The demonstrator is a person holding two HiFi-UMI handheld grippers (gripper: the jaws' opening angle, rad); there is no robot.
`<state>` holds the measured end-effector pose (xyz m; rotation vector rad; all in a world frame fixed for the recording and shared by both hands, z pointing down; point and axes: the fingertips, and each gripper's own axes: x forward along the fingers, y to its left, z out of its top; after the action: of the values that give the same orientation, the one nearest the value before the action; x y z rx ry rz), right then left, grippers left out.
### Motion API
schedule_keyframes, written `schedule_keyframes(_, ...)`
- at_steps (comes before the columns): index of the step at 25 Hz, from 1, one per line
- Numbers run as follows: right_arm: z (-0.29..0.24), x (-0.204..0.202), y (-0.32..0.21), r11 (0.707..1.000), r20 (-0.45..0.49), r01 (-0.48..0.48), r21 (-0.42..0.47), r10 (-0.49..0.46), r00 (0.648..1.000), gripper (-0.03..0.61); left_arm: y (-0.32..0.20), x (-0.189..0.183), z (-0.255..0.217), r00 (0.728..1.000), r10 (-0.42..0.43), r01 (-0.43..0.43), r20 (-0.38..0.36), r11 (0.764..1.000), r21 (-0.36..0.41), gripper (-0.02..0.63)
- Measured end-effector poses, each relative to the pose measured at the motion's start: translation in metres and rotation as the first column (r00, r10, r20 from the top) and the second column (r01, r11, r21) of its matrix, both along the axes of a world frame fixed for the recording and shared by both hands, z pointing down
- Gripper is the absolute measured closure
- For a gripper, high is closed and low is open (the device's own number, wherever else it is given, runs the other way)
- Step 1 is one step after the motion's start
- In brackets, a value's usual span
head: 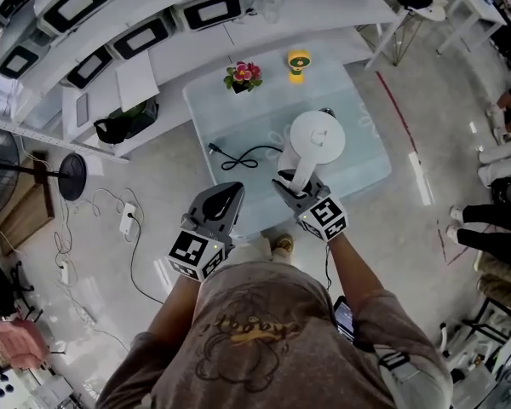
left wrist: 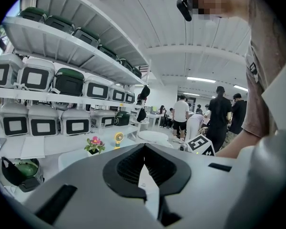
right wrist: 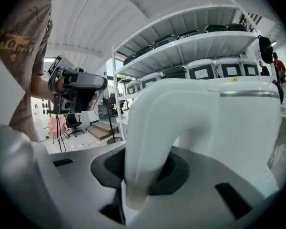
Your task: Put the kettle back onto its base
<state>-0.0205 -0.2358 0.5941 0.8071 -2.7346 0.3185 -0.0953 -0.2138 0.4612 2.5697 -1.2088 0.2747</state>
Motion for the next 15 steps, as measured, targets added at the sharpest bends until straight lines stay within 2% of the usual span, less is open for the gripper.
schedule_keyframes(15,0.0117,-0.0063,0.0059,1.000,-0.021,0.002,0.020,-0.002,1.000,0.485,-0.0016,-0.0051,0.0062,1.000,-0.003,0.003,0.006,1.000,-0.021,0.591)
